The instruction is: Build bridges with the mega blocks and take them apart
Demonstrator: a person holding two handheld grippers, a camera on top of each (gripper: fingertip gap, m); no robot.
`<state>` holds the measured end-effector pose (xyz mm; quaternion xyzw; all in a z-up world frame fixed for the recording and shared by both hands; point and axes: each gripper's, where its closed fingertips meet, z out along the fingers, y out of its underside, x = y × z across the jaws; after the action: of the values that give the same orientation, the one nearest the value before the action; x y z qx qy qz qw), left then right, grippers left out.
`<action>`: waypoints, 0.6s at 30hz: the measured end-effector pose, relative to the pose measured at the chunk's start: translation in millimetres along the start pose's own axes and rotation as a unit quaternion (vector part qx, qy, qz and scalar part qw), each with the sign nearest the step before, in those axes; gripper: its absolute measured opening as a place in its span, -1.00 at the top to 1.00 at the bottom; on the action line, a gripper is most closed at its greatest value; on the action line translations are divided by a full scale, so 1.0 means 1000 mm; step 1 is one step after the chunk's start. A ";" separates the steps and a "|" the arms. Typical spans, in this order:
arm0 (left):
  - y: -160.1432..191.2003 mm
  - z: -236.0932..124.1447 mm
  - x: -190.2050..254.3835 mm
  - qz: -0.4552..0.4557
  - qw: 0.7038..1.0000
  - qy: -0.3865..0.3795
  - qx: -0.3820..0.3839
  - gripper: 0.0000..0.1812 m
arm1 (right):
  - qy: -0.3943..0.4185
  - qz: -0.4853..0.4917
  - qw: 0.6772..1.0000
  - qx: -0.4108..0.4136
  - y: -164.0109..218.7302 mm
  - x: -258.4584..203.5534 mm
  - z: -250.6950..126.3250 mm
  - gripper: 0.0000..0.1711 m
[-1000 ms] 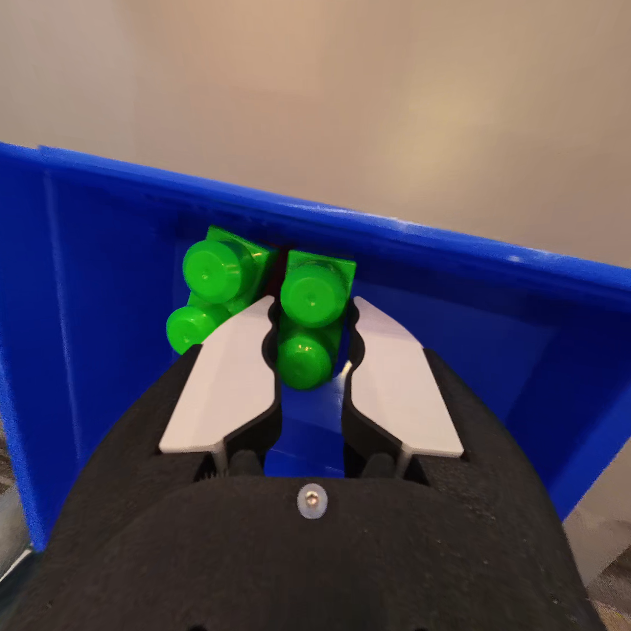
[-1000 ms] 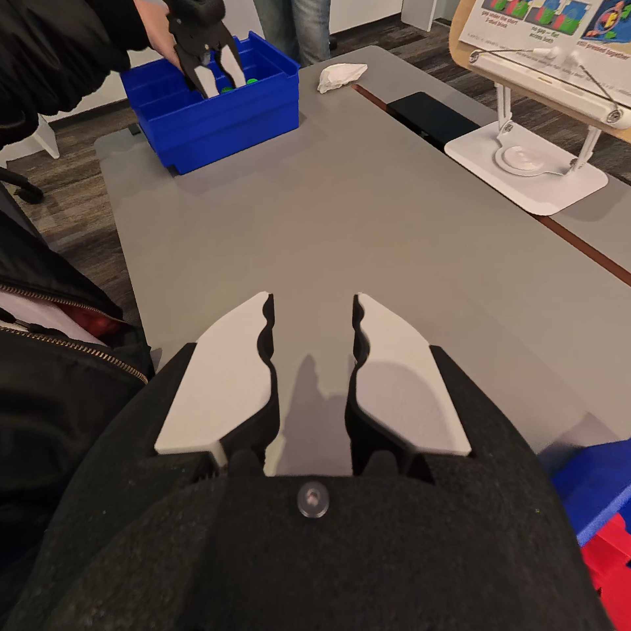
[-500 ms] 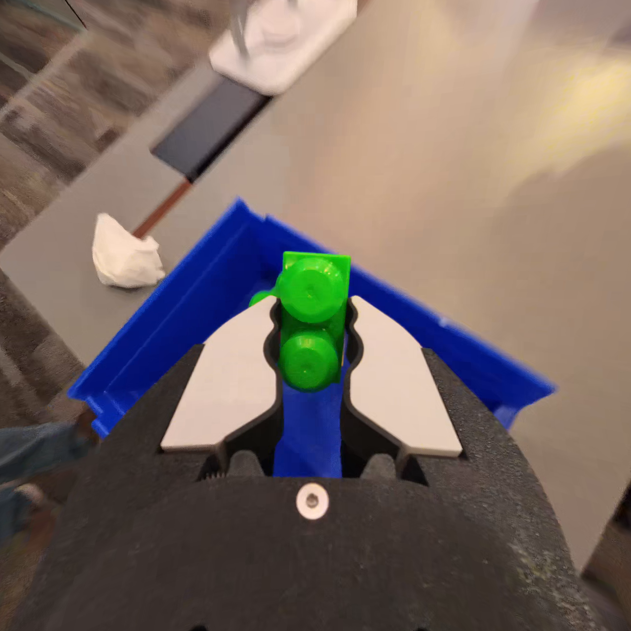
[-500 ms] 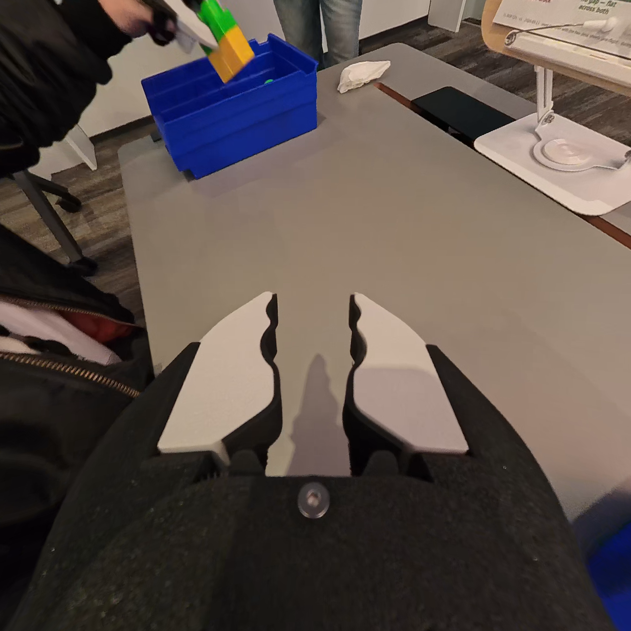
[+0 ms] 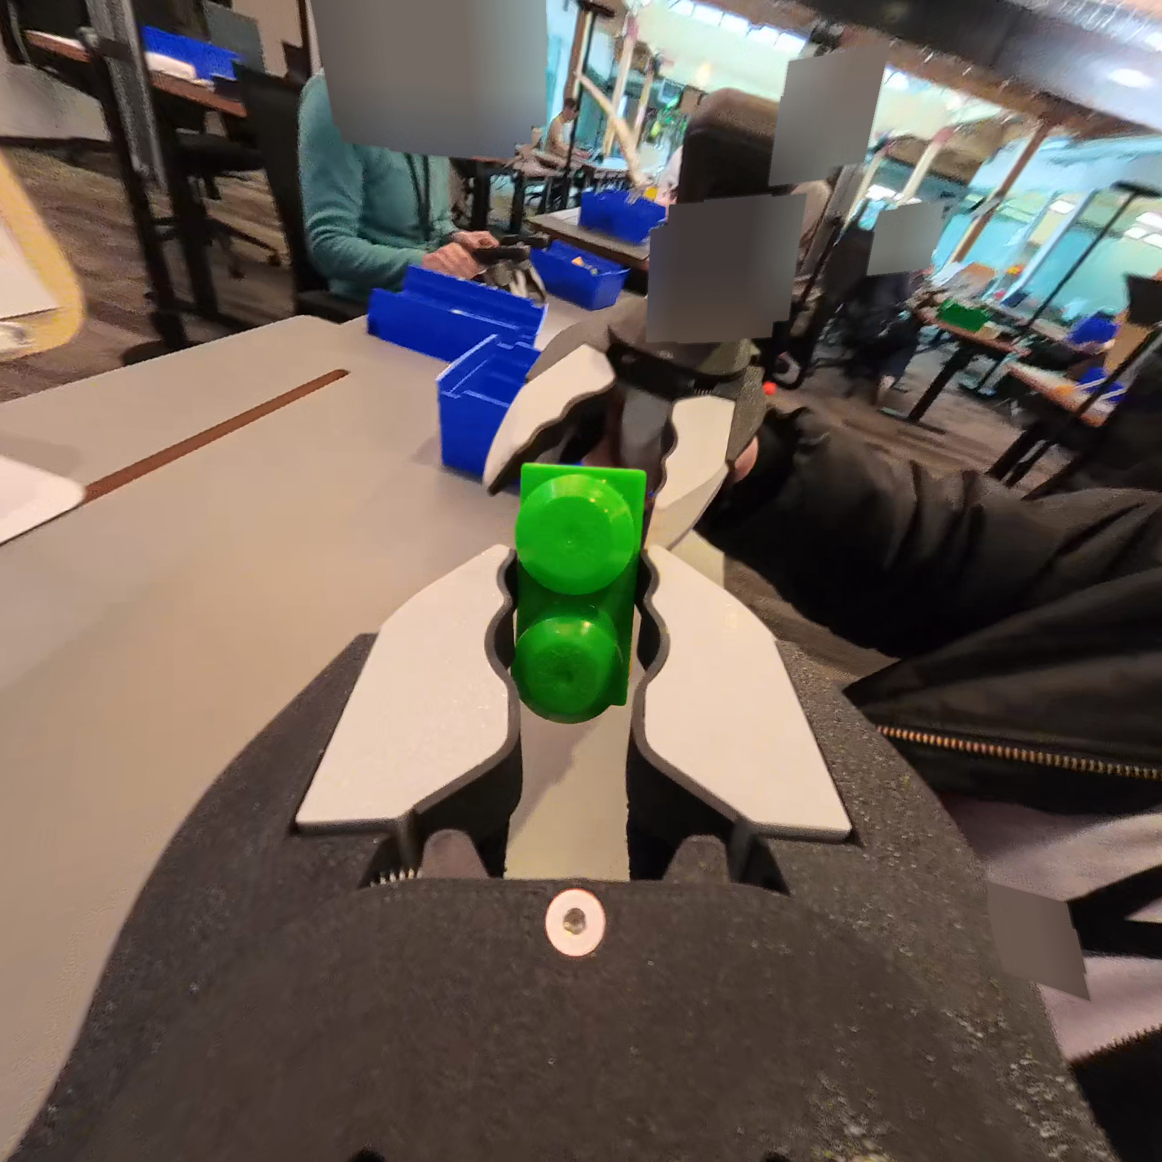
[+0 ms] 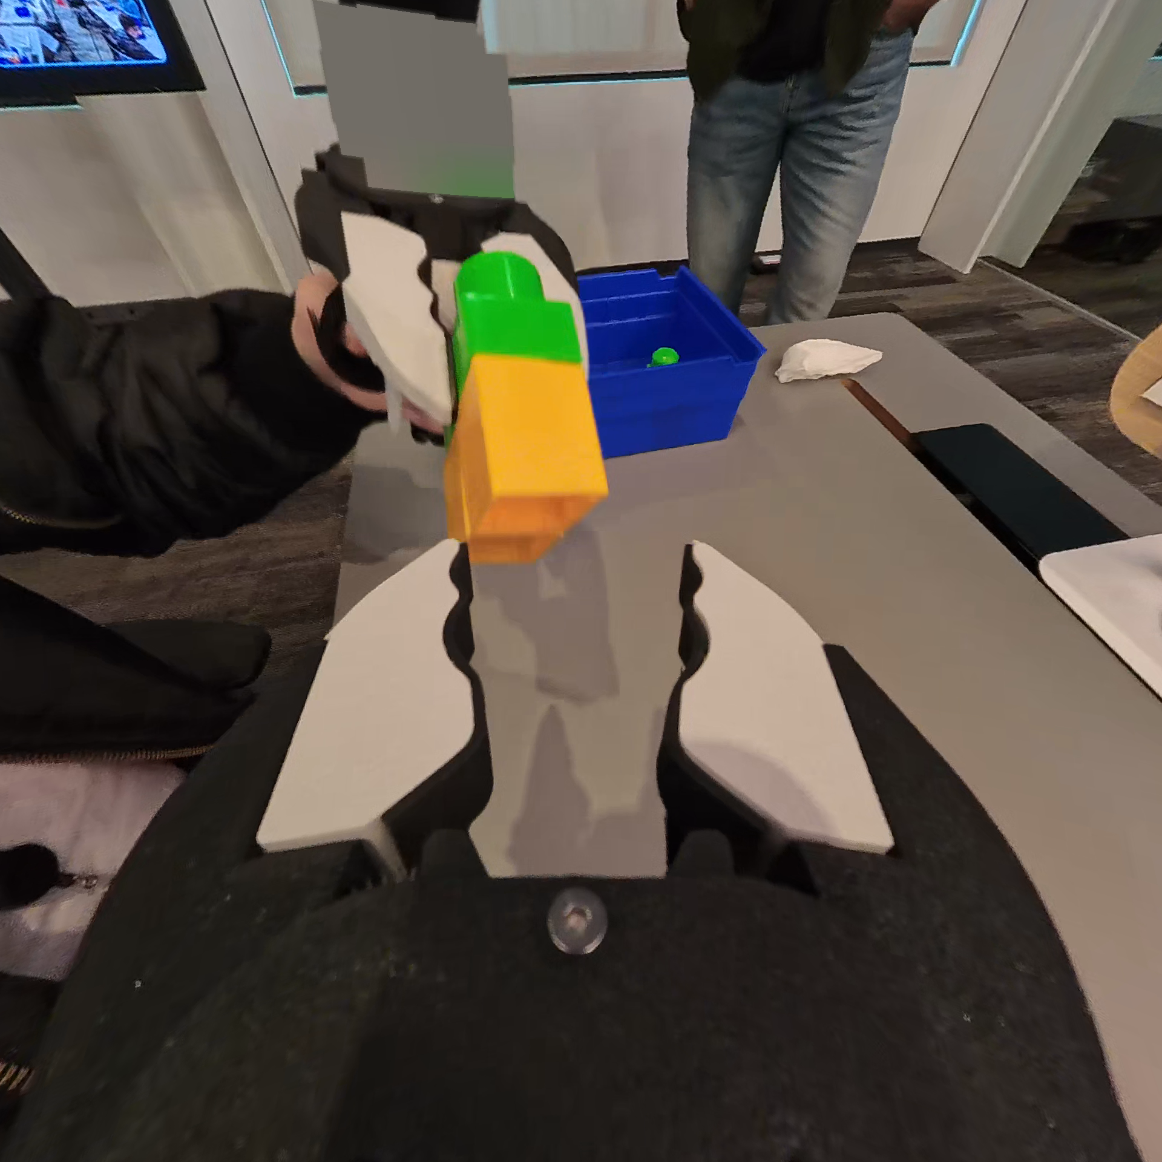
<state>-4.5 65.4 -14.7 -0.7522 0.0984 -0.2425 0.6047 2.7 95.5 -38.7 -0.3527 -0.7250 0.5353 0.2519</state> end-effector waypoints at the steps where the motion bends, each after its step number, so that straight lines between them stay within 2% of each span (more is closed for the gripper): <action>1: 0.000 0.011 0.005 -0.001 1.000 0.006 0.005 0.61 | -0.008 0.003 1.000 0.002 0.001 -0.004 -0.002 0.26; 5: 0.006 0.044 0.022 -0.004 0.999 0.041 -0.009 0.61 | -0.048 0.021 0.998 0.036 -0.003 -0.020 -0.022 0.42; 6: 0.006 0.050 0.024 0.002 0.999 0.044 -0.012 0.61 | -0.055 0.031 0.997 0.040 -0.002 -0.021 -0.028 0.54; 12: 0.003 0.072 0.031 -0.005 0.999 0.052 -0.008 0.61 | -0.085 0.078 0.992 0.042 0.006 -0.020 -0.052 0.57; 18: 0.008 0.081 0.031 -0.004 0.999 0.046 -0.009 0.61 | -0.091 0.090 0.991 0.038 0.017 -0.018 -0.060 0.58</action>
<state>62.8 120.1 -26.8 -0.7460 0.1257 -0.2786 0.5916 62.6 120.1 -36.3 -0.3568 -0.6890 0.6131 0.1489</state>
